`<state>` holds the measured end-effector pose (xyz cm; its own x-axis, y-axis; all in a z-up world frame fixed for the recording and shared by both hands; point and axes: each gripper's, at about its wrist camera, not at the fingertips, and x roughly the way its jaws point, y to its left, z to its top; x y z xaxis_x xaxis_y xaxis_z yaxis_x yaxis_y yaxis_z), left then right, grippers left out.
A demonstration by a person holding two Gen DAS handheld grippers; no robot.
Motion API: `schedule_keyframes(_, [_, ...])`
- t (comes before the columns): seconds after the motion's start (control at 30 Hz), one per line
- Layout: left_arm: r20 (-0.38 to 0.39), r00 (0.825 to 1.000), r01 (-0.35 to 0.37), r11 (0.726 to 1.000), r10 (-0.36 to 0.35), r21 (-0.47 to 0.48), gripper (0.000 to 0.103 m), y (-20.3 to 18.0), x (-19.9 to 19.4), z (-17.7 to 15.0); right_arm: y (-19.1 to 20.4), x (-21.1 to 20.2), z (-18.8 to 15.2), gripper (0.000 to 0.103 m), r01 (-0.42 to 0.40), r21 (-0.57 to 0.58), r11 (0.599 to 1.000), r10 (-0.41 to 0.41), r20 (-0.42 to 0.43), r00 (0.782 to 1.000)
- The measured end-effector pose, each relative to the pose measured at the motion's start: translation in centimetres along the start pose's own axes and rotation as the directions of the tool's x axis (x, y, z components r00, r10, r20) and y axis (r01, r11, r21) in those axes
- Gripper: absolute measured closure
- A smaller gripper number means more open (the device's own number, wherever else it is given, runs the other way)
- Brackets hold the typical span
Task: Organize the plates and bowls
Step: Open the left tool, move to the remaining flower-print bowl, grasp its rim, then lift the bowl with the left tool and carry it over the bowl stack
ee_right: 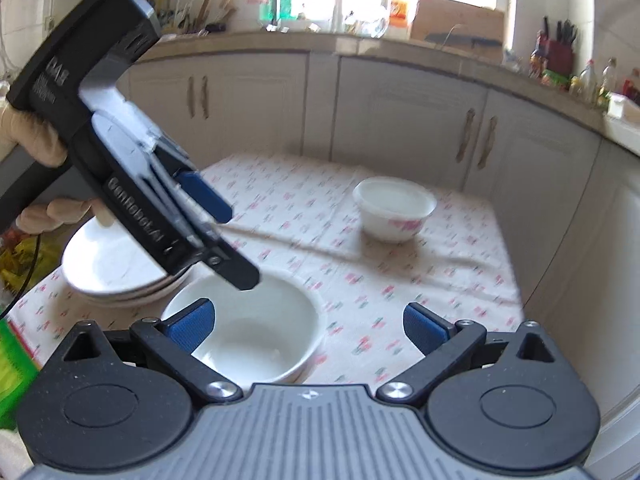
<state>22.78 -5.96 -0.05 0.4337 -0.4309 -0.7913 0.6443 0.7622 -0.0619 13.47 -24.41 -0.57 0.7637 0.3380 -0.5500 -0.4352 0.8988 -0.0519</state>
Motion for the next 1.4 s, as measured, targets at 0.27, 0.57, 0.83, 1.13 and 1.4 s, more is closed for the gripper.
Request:
schedule_keyframes(0.27, [0.014, 1.0, -0.014, 1.0, 0.015, -0.027, 0.016, 3.5, 3.3, 4.1, -5.2, 2.8, 2.4, 0.0, 0.008, 0.036, 0.999, -0.01, 0.034, 0.999])
schedule_keyframes(0.57, [0.031, 0.999, -0.015, 0.999, 0.016, -0.042, 0.016, 6.7, 8.9, 9.3, -9.9, 8.8, 4.7, 0.0, -0.059, 0.005, 0.998, 0.059, -0.025, 0.998])
schedule_keyframes(0.83, [0.01, 1.0, -0.027, 0.99, 0.029, -0.139, 0.021, 9.9, 13.9, 12.7, -12.2, 15.1, 6.0, 0.001, -0.126, -0.009, 0.992, 0.124, -0.098, 0.987])
schedule_keyframes(1.13, [-0.019, 1.0, -0.008, 0.98, 0.004, -0.201, 0.029, 12.0, 16.8, 14.3, -12.4, 19.5, 6.6, 0.013, -0.166, -0.045, 0.985, 0.16, -0.116, 0.98])
schedule_keyframes(1.4, [-0.035, 0.999, 0.011, 0.979, -0.019, -0.204, 0.039, 12.4, 17.6, 14.4, -12.0, 20.3, 6.7, 0.019, -0.165, -0.073, 0.984, 0.157, -0.109, 0.982])
